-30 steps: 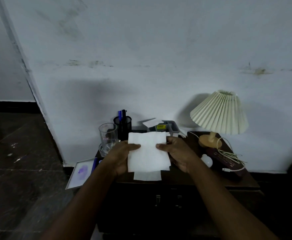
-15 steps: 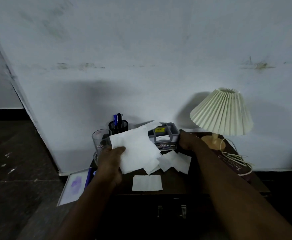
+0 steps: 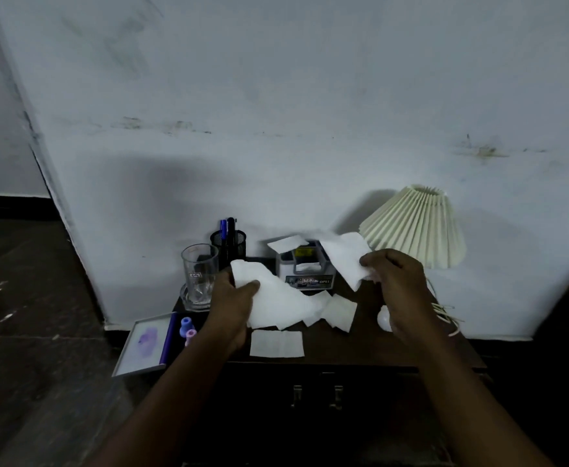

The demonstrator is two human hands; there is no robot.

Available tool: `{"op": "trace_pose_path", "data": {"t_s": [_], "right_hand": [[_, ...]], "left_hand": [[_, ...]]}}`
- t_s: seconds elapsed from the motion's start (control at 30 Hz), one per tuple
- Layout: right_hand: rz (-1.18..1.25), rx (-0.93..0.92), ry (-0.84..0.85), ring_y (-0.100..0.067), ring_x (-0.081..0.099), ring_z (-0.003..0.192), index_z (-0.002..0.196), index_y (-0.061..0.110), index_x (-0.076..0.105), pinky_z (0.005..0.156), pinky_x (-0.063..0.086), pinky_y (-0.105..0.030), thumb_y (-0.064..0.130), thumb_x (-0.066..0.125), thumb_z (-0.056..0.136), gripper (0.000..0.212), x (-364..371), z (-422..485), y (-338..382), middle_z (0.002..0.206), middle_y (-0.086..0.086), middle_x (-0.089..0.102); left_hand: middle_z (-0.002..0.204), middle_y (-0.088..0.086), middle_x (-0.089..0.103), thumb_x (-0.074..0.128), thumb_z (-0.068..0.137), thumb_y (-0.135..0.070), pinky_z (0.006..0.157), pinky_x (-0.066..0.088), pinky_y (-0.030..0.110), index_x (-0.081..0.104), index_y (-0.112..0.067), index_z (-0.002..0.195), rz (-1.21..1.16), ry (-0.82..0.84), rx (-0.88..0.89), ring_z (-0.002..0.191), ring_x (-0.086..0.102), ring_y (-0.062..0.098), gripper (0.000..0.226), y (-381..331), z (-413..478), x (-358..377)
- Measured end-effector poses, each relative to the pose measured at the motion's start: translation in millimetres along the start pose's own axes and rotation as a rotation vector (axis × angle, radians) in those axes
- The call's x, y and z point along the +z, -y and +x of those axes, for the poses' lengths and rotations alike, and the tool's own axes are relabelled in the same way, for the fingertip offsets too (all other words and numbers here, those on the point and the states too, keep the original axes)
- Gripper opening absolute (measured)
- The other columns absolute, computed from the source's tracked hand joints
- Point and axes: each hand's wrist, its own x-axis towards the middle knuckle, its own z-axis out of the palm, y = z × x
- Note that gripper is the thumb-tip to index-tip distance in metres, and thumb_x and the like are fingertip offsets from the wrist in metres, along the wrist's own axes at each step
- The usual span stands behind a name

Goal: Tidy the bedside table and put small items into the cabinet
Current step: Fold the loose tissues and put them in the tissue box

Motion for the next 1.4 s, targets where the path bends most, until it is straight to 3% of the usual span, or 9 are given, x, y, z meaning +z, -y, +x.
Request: {"op": "trace_pose_path", "data": {"t_s": [0.13,0.37,0.53,0.73,0.87,1.0,1.2,1.3,1.4], "right_hand": [[0.625,0.181,0.141,-0.018,0.074,0.088,0.074,0.009,0.071,0.067,0.062,-0.034,0.018,0.053,0.103,0.035,3.4,-31.8,22.9,0.081,-0.003,0.073],[-0.744,-0.611,0.159,-0.012,0.054,0.062,0.066,0.018,0.058,0.055,0.032,-0.027,0.038,0.052,0.103,0.043,4.8,-64.3,4.5,0.060,0.005,0.055],[-1.013,-0.830,-0.111,-0.021,0.063,0.070,0.077,0.008,0.069,0.067,0.045,-0.028,0.019,0.056,0.099,0.027,15.5,-77.6,-6.8,0.077,-0.007,0.068],[-1.142,-0.994,0.004,-0.024,0.057,0.060,0.060,0.013,0.060,0.064,0.052,-0.040,0.012,0.065,0.087,0.027,31.9,-75.9,-12.0,0.064,-0.005,0.062],[-1.065,-0.875,0.122,-0.023,0.055,0.065,0.067,0.014,0.061,0.071,0.048,-0.043,0.028,0.055,0.099,0.036,40.0,-71.8,-16.1,0.068,-0.003,0.062],[-0.996,-0.837,0.159,-0.022,0.055,0.064,0.068,0.013,0.062,0.069,0.047,-0.044,0.030,0.057,0.100,0.036,40.4,-63.2,-17.8,0.068,-0.003,0.063],[-0.884,-0.708,0.213,-0.014,0.054,0.063,0.076,0.017,0.058,0.060,0.046,-0.034,0.032,0.055,0.100,0.029,39.1,-62.2,-13.6,0.070,0.002,0.061],[-0.681,-0.502,0.186,-0.008,0.061,0.073,0.089,0.019,0.061,0.064,0.049,-0.026,0.018,0.064,0.096,0.008,36.5,-58.5,-14.0,0.080,0.007,0.065],[-0.346,-0.208,0.119,0.000,0.067,0.085,0.101,0.025,0.064,0.065,0.048,-0.009,0.013,0.075,0.092,0.018,31.1,-51.9,-12.9,0.090,0.013,0.070]], "left_hand": [[0.117,0.017,0.074,0.066,0.096,-0.003,0.088,0.056,0.065,0.065,-0.010,0.123,-0.072,0.177,-0.103,0.104,0.071,0.039,0.028,-6.0,-18.6,8.7],[0.103,0.010,0.079,0.066,0.093,-0.009,0.071,0.060,0.049,0.083,-0.022,0.093,-0.165,0.400,-0.081,0.085,0.078,0.028,0.021,-8.0,-37.6,24.0],[0.114,0.014,0.077,0.067,0.095,-0.012,0.065,0.061,0.044,0.071,-0.013,0.120,-0.265,0.351,-0.116,0.091,0.077,0.032,0.025,1.4,-43.5,33.2],[0.115,0.015,0.076,0.059,0.101,-0.016,0.073,0.059,0.047,0.068,-0.014,0.124,-0.314,0.313,-0.136,0.090,0.076,0.031,0.025,5.0,-47.4,41.7],[0.123,0.018,0.073,0.055,0.103,-0.020,0.070,0.058,0.038,0.067,-0.011,0.130,-0.330,0.334,-0.143,0.095,0.073,0.030,0.031,5.2,-51.9,45.7],[0.127,0.020,0.070,0.058,0.101,-0.034,0.095,0.055,0.049,0.066,-0.007,0.133,-0.338,0.387,-0.183,0.113,0.069,0.035,0.042,1.2,-54.5,46.4],[0.131,0.023,0.067,0.063,0.099,-0.022,0.095,0.053,0.051,0.063,-0.003,0.135,-0.319,0.383,-0.153,0.122,0.062,0.041,0.041,7.8,-47.2,48.3],[0.130,0.023,0.068,0.068,0.093,-0.026,0.105,0.048,0.059,0.065,-0.003,0.132,-0.332,0.401,-0.125,0.115,0.066,0.038,0.045,9.7,-44.4,49.2],[0.125,0.020,0.071,0.073,0.087,-0.027,0.094,0.057,0.058,0.072,-0.007,0.124,-0.358,0.459,-0.107,0.109,0.071,0.035,0.042,10.5,-43.5,49.1]]}}
